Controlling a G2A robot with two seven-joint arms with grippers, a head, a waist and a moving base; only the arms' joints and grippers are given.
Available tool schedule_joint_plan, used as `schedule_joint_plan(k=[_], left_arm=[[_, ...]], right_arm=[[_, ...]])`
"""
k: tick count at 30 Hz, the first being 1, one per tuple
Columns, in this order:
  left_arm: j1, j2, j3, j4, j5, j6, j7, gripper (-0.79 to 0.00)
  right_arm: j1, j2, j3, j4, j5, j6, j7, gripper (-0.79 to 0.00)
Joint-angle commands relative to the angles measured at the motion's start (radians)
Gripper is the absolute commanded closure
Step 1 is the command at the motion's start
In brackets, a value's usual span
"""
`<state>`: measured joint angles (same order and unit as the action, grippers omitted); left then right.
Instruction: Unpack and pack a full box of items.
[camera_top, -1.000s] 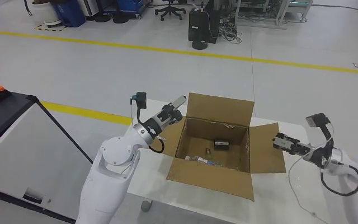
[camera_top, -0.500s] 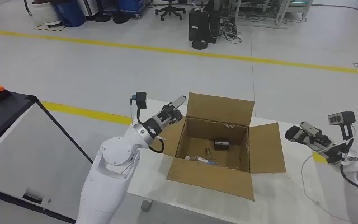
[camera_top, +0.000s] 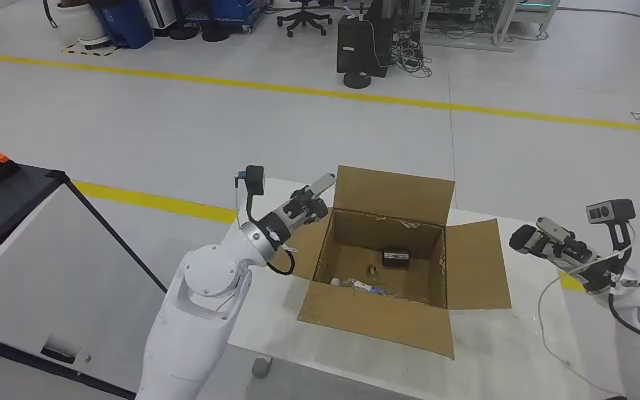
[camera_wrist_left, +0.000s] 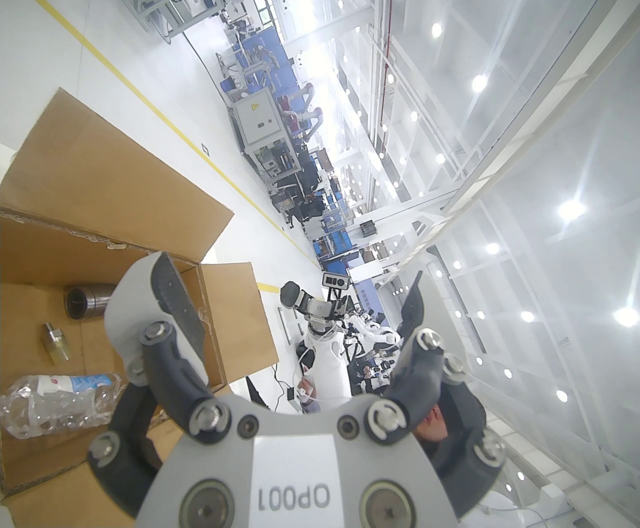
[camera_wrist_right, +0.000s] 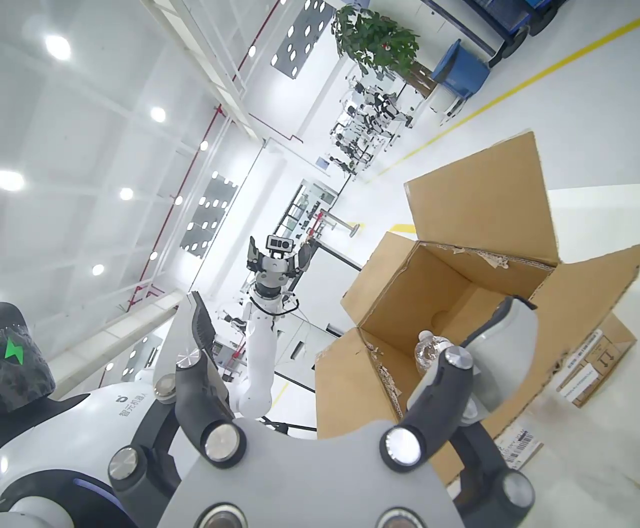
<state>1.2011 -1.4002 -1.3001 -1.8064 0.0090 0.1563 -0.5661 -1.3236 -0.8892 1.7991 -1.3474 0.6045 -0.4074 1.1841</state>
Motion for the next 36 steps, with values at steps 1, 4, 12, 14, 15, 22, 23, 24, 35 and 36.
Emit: schedule_joint_plan(k=[1, 4, 12, 14, 15, 22, 23, 24, 35, 36], left_arm=[[-0.012, 0.007, 0.015, -0.006, 0.106, 0.049, -0.033, -0.785], [-0.042, 0.007, 0.042, -0.038, 0.113, 0.184, -0.076, -0.785], [-0.221, 0.015, 0.203, 0.069, 0.302, 0.249, -0.310, -0.785], [-0.279, 0.016, 0.238, 0.125, 0.359, 0.223, -0.355, -0.785], [-0.309, 0.016, 0.264, 0.149, 0.399, 0.201, -0.390, -0.785], [-0.496, 0.005, 0.430, 0.315, 0.648, 0.085, -0.498, -0.785], [-0.506, 0.000, 0.443, 0.326, 0.647, 0.074, -0.474, -0.785], [-0.506, 0.000, 0.443, 0.326, 0.647, 0.074, -0.474, -0.785], [-0.506, 0.000, 0.443, 0.326, 0.647, 0.074, -0.474, -0.785], [-0.506, 0.000, 0.443, 0.326, 0.647, 0.074, -0.474, -0.785]], right_arm=[[0.000, 0.000, 0.000, 0.000, 0.000, 0.000, 0.000, -0.785], [0.000, 0.000, 0.000, 0.000, 0.000, 0.000, 0.000, -0.785], [0.000, 0.000, 0.000, 0.000, 0.000, 0.000, 0.000, -0.785], [0.000, 0.000, 0.000, 0.000, 0.000, 0.000, 0.000, -0.785], [0.000, 0.000, 0.000, 0.000, 0.000, 0.000, 0.000, -0.785], [0.000, 0.000, 0.000, 0.000, 0.000, 0.000, 0.000, -0.785], [0.000, 0.000, 0.000, 0.000, 0.000, 0.000, 0.000, -0.785], [0.000, 0.000, 0.000, 0.000, 0.000, 0.000, 0.000, -0.785], [0.000, 0.000, 0.000, 0.000, 0.000, 0.000, 0.000, -0.785], [0.000, 0.000, 0.000, 0.000, 0.000, 0.000, 0.000, -0.785]])
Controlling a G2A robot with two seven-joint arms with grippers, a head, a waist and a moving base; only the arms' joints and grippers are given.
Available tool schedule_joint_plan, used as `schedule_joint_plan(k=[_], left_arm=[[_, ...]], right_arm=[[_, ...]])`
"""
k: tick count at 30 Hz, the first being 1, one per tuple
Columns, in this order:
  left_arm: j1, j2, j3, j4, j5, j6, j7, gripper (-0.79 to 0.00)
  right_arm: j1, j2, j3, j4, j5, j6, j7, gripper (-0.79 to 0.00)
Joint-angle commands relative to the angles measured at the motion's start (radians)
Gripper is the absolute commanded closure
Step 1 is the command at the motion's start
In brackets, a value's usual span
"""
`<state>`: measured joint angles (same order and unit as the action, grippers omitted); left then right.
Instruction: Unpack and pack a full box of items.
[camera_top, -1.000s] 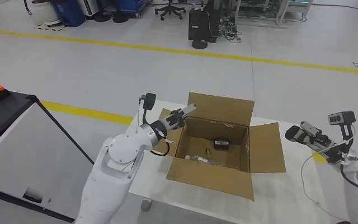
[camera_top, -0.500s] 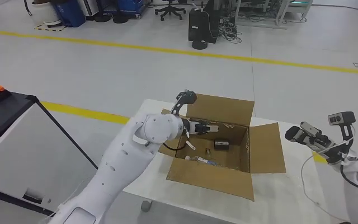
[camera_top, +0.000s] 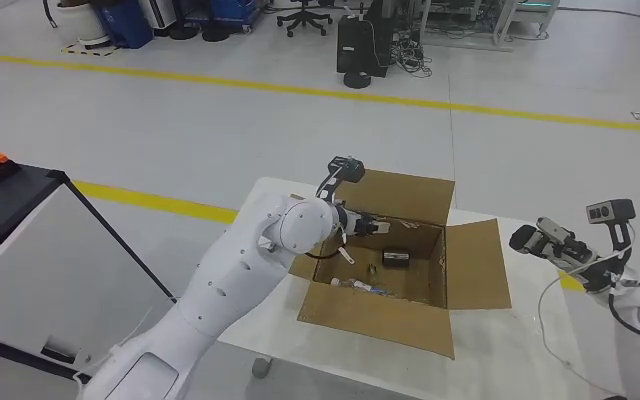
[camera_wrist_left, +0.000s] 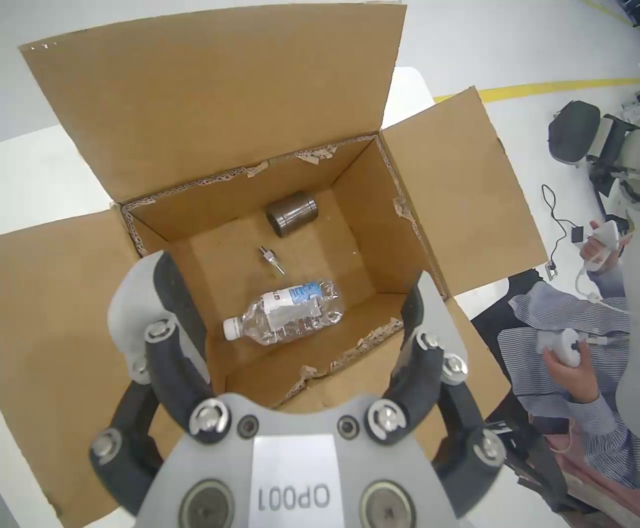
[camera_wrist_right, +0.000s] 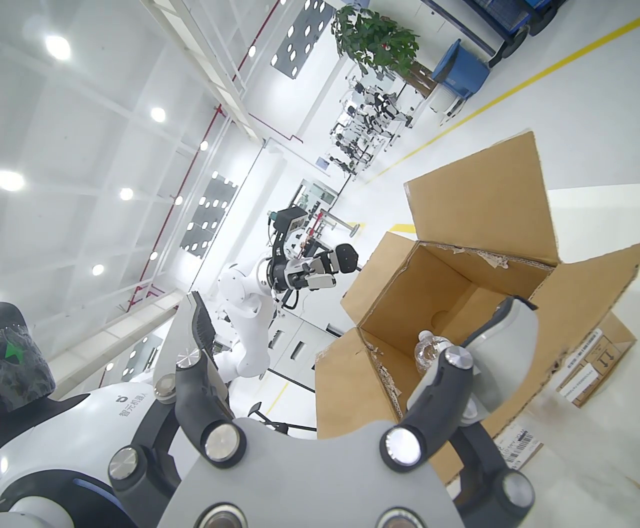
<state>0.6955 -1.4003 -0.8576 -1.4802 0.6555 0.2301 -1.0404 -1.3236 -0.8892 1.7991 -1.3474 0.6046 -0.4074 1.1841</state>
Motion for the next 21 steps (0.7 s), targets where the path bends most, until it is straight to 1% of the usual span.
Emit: schedule_joint_plan(k=[1, 2, 3, 5, 7, 10, 12, 14, 16, 19, 21], left_arm=[[0.007, -0.002, 0.002, -0.028, -0.027, -0.033, 0.019, -0.785], [0.017, -0.003, 0.008, -0.045, -0.053, -0.077, 0.021, -0.785], [0.002, 0.001, 0.028, -0.032, 0.022, -0.100, -0.010, -0.785], [-0.029, 0.000, 0.064, -0.025, 0.103, -0.120, -0.070, -0.785], [-0.059, -0.004, 0.095, -0.010, 0.142, -0.145, -0.118, -0.785], [-0.112, -0.016, 0.149, 0.038, 0.201, -0.205, -0.151, -0.785], [-0.147, -0.031, 0.183, 0.082, 0.220, -0.228, -0.135, -0.785], [-0.187, -0.049, 0.216, 0.137, 0.209, -0.272, -0.128, -0.785], [-0.230, -0.068, 0.267, 0.193, 0.228, -0.344, -0.131, -0.785], [-0.278, -0.101, 0.337, 0.269, 0.244, -0.421, -0.133, -0.785], [-0.307, -0.125, 0.385, 0.317, 0.285, -0.445, -0.123, -0.785]], right_arm=[[0.000, 0.000, 0.000, 0.000, 0.000, 0.000, 0.000, -0.785], [0.000, 0.000, 0.000, 0.000, 0.000, 0.000, 0.000, -0.785], [0.000, 0.000, 0.000, 0.000, 0.000, 0.000, 0.000, -0.785], [0.000, 0.000, 0.000, 0.000, 0.000, 0.000, 0.000, -0.785], [0.000, 0.000, 0.000, 0.000, 0.000, 0.000, 0.000, -0.785], [0.000, 0.000, 0.000, 0.000, 0.000, 0.000, 0.000, -0.785], [0.000, 0.000, 0.000, 0.000, 0.000, 0.000, 0.000, -0.785], [0.000, 0.000, 0.000, 0.000, 0.000, 0.000, 0.000, -0.785], [0.000, 0.000, 0.000, 0.000, 0.000, 0.000, 0.000, -0.785], [0.000, 0.000, 0.000, 0.000, 0.000, 0.000, 0.000, -0.785], [0.000, 0.000, 0.000, 0.000, 0.000, 0.000, 0.000, -0.785]])
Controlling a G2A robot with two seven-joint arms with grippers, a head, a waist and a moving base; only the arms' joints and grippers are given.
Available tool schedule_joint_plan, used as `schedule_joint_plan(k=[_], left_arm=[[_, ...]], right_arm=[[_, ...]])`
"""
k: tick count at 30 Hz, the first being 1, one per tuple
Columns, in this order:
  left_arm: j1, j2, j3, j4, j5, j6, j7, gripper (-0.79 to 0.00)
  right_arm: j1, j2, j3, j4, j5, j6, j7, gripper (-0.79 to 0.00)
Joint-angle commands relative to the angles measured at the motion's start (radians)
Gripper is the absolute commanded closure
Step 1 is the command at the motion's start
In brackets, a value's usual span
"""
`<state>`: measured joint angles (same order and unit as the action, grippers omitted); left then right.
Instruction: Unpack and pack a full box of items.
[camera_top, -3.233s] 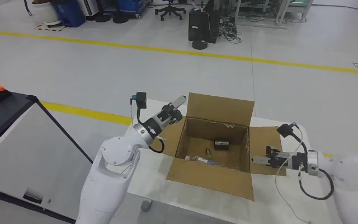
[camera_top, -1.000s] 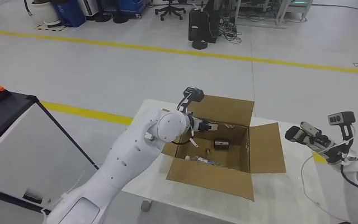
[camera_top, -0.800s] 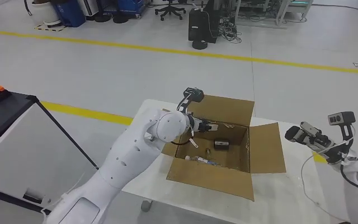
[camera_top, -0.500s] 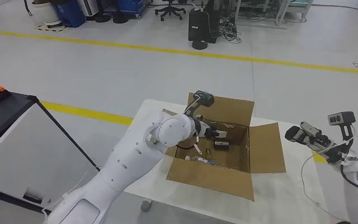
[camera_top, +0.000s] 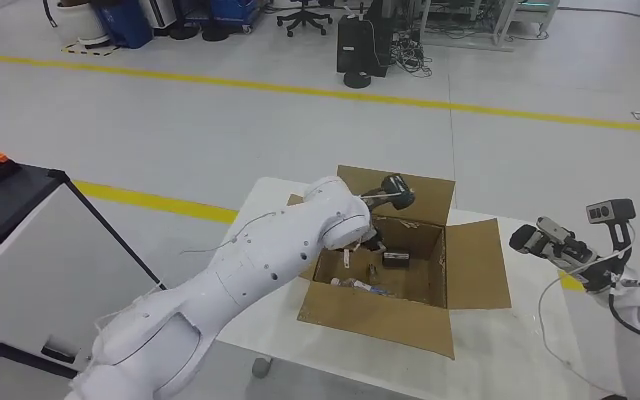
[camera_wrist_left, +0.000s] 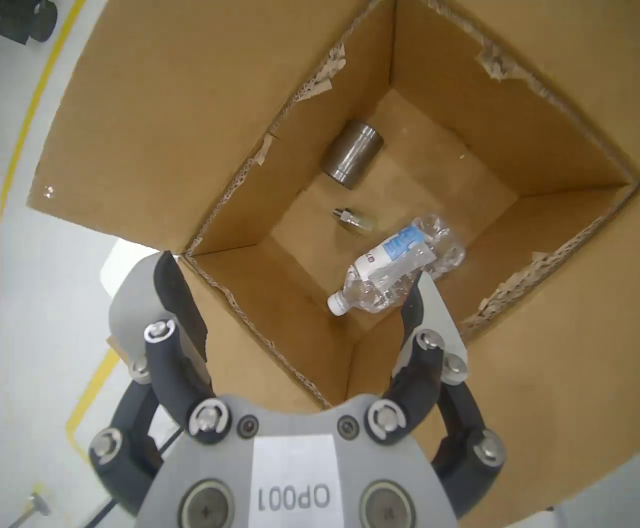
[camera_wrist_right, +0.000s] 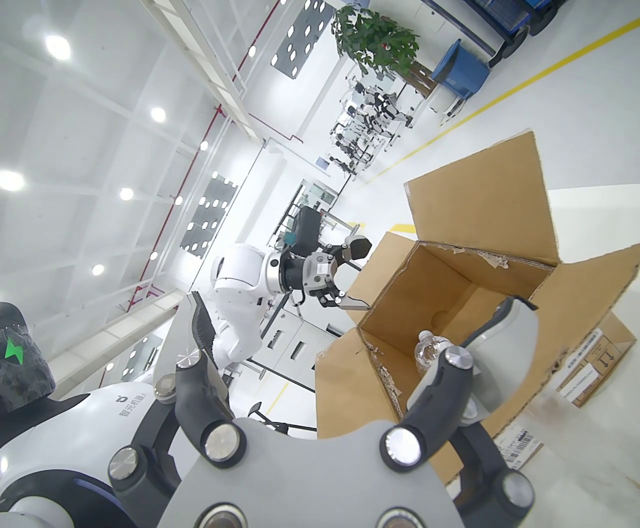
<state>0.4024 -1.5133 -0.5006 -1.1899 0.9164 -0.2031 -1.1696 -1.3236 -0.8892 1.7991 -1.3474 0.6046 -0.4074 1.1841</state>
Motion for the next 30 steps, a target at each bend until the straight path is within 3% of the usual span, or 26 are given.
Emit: schedule_joint_plan(k=[1, 8, 13, 26, 30], left_arm=[[-0.023, -0.024, 0.047, 0.051, 0.033, -0.019, 0.019, -0.785], [-0.056, -0.112, 0.162, 0.200, 0.052, -0.123, 0.028, -0.785], [-0.076, -0.161, 0.194, 0.261, 0.063, -0.135, 0.035, -0.785], [-0.076, -0.161, 0.194, 0.261, 0.063, -0.135, 0.035, -0.785], [-0.054, -0.166, 0.227, 0.244, 0.099, -0.197, 0.002, -0.785]], right_arm=[[0.000, 0.000, 0.000, 0.000, 0.000, 0.000, 0.000, -0.785], [0.000, 0.000, 0.000, 0.000, 0.000, 0.000, 0.000, -0.785], [0.000, 0.000, 0.000, 0.000, 0.000, 0.000, 0.000, -0.785], [0.000, 0.000, 0.000, 0.000, 0.000, 0.000, 0.000, -0.785], [0.000, 0.000, 0.000, 0.000, 0.000, 0.000, 0.000, -0.785]])
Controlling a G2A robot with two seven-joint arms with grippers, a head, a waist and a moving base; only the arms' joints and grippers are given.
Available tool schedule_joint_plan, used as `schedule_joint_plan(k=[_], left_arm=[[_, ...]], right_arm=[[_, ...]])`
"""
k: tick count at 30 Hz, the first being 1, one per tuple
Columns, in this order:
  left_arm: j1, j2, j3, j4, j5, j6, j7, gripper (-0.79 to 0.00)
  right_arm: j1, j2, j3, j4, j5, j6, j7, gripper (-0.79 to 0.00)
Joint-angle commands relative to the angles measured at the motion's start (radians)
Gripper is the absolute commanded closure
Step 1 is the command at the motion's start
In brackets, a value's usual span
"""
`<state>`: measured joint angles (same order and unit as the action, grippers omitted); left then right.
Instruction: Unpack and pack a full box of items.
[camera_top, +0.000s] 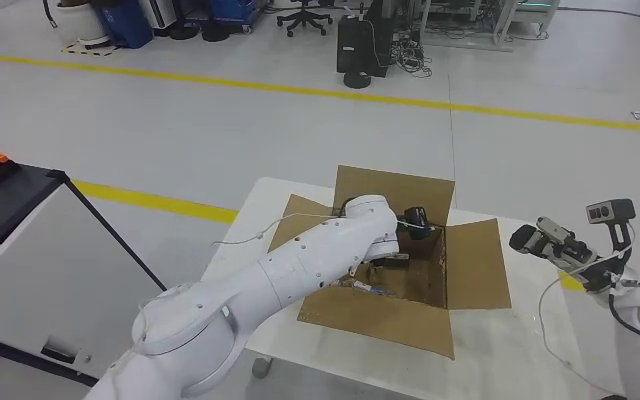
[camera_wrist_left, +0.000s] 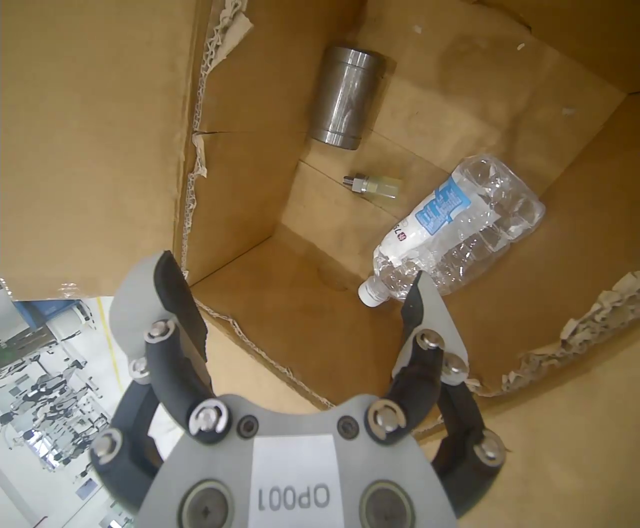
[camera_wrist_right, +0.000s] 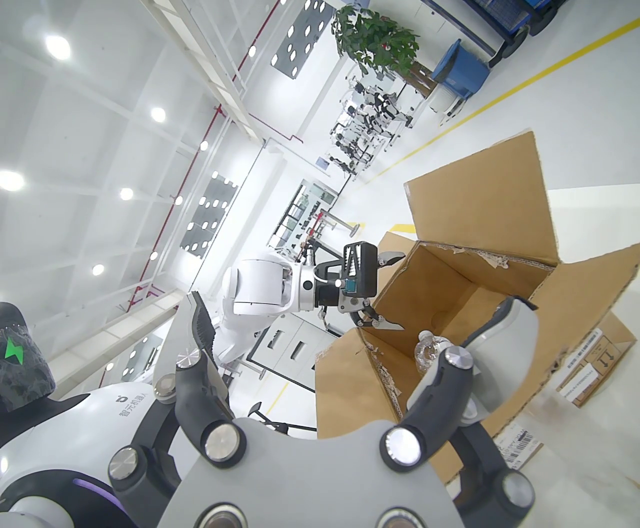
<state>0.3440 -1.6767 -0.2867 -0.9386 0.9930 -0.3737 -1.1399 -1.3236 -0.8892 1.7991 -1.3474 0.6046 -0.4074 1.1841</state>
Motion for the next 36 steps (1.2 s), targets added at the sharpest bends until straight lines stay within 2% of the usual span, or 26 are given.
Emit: schedule_joint_plan(k=[1, 4, 10, 18, 26, 36], left_arm=[[0.008, -0.006, 0.014, -0.011, 0.019, -0.038, -0.035, -0.785], [0.010, -0.014, 0.030, -0.007, 0.026, -0.106, -0.065, -0.785], [0.007, -0.043, 0.049, 0.047, 0.045, -0.202, -0.017, -0.785], [0.008, -0.122, 0.101, 0.205, 0.068, -0.320, 0.022, -0.785], [0.007, -0.204, 0.115, 0.363, 0.046, -0.368, 0.065, -0.785], [0.015, -0.284, 0.117, 0.506, 0.131, -0.397, 0.144, -0.785]], right_arm=[[0.000, 0.000, 0.000, 0.000, 0.000, 0.000, 0.000, -0.785], [0.000, 0.000, 0.000, 0.000, 0.000, 0.000, 0.000, -0.785], [0.000, 0.000, 0.000, 0.000, 0.000, 0.000, 0.000, -0.785], [0.000, 0.000, 0.000, 0.000, 0.000, 0.000, 0.000, -0.785], [0.000, 0.000, 0.000, 0.000, 0.000, 0.000, 0.000, -0.785], [0.000, 0.000, 0.000, 0.000, 0.000, 0.000, 0.000, -0.785]])
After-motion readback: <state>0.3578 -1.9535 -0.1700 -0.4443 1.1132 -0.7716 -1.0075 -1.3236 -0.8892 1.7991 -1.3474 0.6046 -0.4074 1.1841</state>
